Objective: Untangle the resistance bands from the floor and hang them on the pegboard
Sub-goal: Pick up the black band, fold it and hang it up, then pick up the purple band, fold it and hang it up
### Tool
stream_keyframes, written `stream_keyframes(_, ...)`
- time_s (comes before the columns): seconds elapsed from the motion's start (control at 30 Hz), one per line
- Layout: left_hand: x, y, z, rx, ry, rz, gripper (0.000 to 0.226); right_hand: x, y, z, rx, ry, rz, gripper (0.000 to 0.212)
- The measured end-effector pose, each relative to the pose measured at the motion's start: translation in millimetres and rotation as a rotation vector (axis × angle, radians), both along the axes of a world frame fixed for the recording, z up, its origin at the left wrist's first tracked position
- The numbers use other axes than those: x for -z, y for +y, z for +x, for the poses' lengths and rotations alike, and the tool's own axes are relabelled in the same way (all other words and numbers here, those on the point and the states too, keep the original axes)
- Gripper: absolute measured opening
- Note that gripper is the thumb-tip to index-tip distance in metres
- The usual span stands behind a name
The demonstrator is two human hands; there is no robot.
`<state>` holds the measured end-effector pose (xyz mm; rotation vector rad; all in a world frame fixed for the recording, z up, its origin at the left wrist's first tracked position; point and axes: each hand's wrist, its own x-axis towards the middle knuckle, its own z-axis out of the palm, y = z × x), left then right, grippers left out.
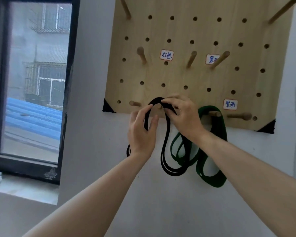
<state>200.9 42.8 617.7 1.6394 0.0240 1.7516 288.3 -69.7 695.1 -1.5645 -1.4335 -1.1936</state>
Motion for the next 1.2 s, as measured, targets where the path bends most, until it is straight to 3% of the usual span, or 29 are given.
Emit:
stream_keyframes(0.17,-1,6,8,-0.035,0.021,0.017,0.032,2,1,-3,0.036,0.023,-0.054,0.038)
stream_keyframes(0.4,-14,19,20,-0.074,0.267,0.072,0.042,-11,5,11,0.172,0.208,-0.163,0.045)
stream_keyframes(0.6,-15,20,-3,0.031,0.407,0.090,0.051,-12,1,0,0.215,0.313,-0.248,0.051)
stream_keyframes(0.73,19,11,-46,0.077,0.422,0.127,0.043,28,-22,-27,0.202,0.232,-0.123,0.042)
stream_keyframes(0.83,66,6,-86,0.130,0.551,0.193,0.034,83,-55,-63,0.054,0.322,-0.103,0.030)
stream_keyframes(1.0,157,-2,-148,0.285,0.948,0.336,0.026,193,-115,-107,-0.019,0.597,-0.356,0.018)
stream_keyframes(1.2,272,-28,-186,0.521,1.379,0.385,0.017,307,-144,-120,0.011,0.958,-0.991,0.020)
